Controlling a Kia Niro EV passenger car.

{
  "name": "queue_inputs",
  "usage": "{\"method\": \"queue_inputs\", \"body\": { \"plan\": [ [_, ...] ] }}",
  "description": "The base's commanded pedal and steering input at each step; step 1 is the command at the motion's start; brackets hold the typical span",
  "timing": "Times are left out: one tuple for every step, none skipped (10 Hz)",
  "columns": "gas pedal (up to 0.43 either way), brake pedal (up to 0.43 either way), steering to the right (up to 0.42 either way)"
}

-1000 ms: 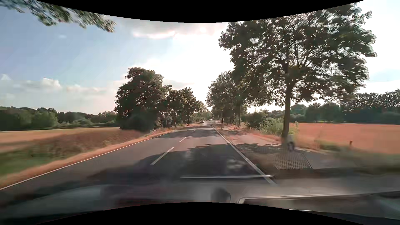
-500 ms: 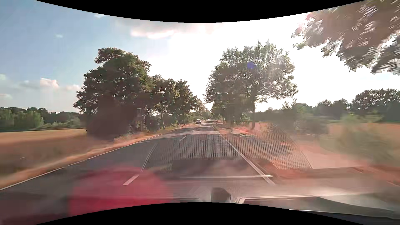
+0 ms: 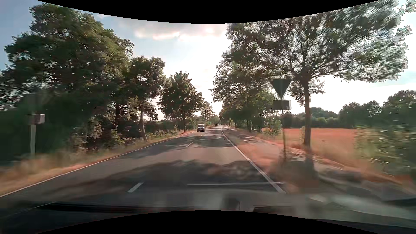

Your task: Follow the waypoints while adhering to traffic rules and regulations

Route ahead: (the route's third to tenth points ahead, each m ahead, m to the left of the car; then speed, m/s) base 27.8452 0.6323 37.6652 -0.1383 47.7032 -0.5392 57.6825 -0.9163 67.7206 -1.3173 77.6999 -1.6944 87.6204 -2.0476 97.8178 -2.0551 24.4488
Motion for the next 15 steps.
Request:
{"method": "queue_inputs", "body": {
  "plan": [
    [0.409,0.000,0.002],
    [0.339,0.000,0.002],
    [0.331,0.000,0.002],
    [0.319,0.000,0.002],
    [0.319,0.000,0.002],
    [0.319,0.000,0.002],
    [0.331,0.000,0.002],
    [0.339,0.000,0.003],
    [0.339,0.000,0.004],
    [0.350,0.000,0.004],
    [0.358,0.000,0.004],
    [0.358,0.000,0.004],
    [0.378,0.000,0.004],
    [0.378,0.000,0.004],
    [0.378,0.000,0.004]
  ]
}}
